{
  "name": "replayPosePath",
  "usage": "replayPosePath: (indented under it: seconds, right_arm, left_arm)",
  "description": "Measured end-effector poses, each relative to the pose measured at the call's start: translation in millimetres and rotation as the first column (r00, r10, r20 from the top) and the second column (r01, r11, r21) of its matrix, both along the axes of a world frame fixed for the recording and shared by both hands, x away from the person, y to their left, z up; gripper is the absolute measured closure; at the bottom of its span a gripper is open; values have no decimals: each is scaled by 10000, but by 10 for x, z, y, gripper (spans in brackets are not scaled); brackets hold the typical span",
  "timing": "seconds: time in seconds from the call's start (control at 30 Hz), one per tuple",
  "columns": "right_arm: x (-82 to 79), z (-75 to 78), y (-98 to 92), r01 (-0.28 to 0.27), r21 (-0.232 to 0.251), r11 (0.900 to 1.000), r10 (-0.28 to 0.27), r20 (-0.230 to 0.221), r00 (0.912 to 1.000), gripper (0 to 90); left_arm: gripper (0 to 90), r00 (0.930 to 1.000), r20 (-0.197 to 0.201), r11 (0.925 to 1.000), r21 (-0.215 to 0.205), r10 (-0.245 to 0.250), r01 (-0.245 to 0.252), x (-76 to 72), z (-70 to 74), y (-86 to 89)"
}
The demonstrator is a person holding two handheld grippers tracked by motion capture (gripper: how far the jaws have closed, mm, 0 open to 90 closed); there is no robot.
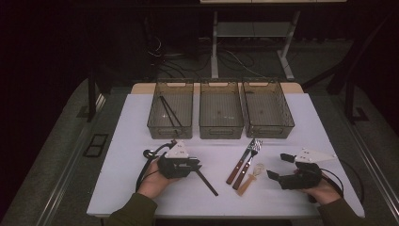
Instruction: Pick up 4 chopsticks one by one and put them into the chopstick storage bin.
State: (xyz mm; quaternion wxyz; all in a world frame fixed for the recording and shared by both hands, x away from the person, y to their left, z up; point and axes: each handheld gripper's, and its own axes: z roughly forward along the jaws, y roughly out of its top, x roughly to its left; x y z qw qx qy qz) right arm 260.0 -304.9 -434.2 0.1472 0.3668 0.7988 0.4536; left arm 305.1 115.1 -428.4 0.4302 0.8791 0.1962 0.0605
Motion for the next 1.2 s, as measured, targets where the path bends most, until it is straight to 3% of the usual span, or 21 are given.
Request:
replayPosePath:
  seconds: [0.1,0.23,0.47,0.53,0.73,1.1,1.13,1.17,1.2]
  right_arm:
    - [0,2,-2,13,23,10000,-13,4,10000,132]
    - [0,-2,4,-16,4,10000,16,-54,10000,133]
    - [-2,-5,1,-26,25,10000,26,-61,10000,133]
    - [0,-5,1,-44,8,10000,44,-59,10000,133]
    - [2,-7,1,-73,-8,10000,73,-34,10000,133]
    - [0,-5,3,-105,-6,9999,105,-27,9999,133]
    - [1,-5,3,-97,-2,10000,97,-24,9999,133]
    - [2,-5,2,-107,-2,9999,107,-33,9999,133]
    - [1,-5,3,-107,-4,9999,107,-38,9999,133]
  left_arm:
    - [628,9999,124,9998,161,-75,73,26,-16,54]
    - [519,9993,9,9992,105,-384,384,43,-40,41]
    - [453,9918,-137,9917,161,-1270,1272,-12,-61,-119]
    - [453,9836,-161,9833,281,-1795,1799,-55,-65,-187]
    - [473,9609,-315,9599,462,-2752,2765,-142,-100,-390]
    - [572,9300,-362,9261,845,-3659,3677,-225,-171,-568]
    - [582,9233,-336,9176,1025,-3826,3840,-223,-179,-574]
    - [595,9209,-412,9141,1121,-3875,3896,-235,-192,-581]
    - [606,9227,-338,9160,1117,-3840,3853,-246,-197,-581]
